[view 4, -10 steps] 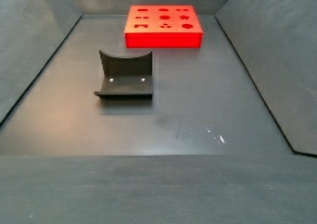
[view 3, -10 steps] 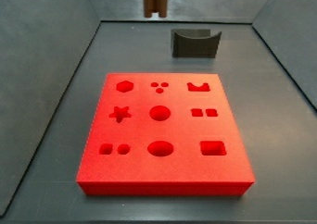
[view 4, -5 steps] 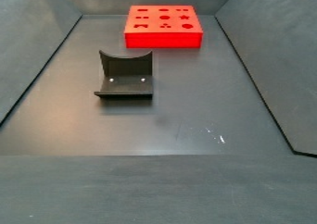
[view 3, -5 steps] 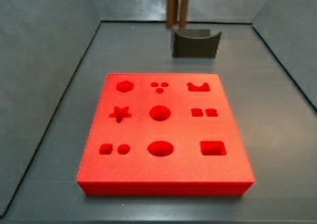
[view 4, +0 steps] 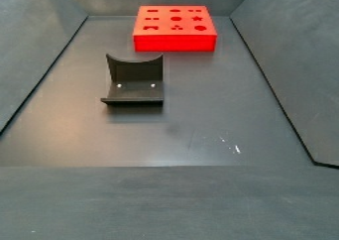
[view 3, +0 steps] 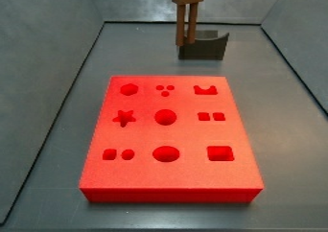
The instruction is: Insert the 3 prong object.
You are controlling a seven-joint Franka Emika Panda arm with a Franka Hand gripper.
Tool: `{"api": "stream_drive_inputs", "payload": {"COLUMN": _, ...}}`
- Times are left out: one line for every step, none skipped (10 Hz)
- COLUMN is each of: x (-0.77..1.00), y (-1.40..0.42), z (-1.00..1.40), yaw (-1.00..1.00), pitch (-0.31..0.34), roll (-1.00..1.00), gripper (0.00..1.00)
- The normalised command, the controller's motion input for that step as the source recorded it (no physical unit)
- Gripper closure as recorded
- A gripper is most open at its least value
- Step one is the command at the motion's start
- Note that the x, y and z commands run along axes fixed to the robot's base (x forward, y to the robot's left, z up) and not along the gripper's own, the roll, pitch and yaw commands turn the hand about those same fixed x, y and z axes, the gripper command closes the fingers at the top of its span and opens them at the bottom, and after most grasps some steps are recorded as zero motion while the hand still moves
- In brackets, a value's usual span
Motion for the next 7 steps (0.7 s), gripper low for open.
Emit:
{"api": "stream_drive_inputs", "payload": {"x": 0.0, "y": 0.0, "z": 0.0, "yaw": 1.0, "pitch": -0.02, "roll": 0.02, "gripper": 1.0}}
{"api": "stream_drive_inputs", "payload": {"x": 0.0, "y": 0.0, "z": 0.0, "yaw": 1.0, "pitch": -0.019, "roll": 0.02, "gripper": 1.0}}
{"api": "stream_drive_inputs", "payload": {"x": 0.0, "y": 0.0, "z": 0.0, "yaw": 1.0, "pitch": -0.014, "roll": 0.03, "gripper": 1.0}}
{"api": "stream_drive_inputs", "payload": {"x": 0.0, "y": 0.0, "z": 0.0, "yaw": 1.0, "pitch": -0.013, "roll": 0.03, "gripper": 1.0}}
{"api": "stream_drive_inputs", "payload": {"x": 0.0, "y": 0.0, "z": 0.0, "yaw": 1.0, "pitch": -0.009, "roll": 0.04, "gripper": 1.0}}
{"api": "stream_drive_inputs", "payload": {"x": 0.0, "y": 0.0, "z": 0.0, "yaw": 1.0, "pitch": 0.0, "roll": 0.05, "gripper": 1.0}}
{"api": "stream_drive_inputs", "payload": {"x": 0.0, "y": 0.0, "z": 0.0, "yaw": 1.0, "pitch": 0.0, "roll": 0.06, "gripper": 1.0}}
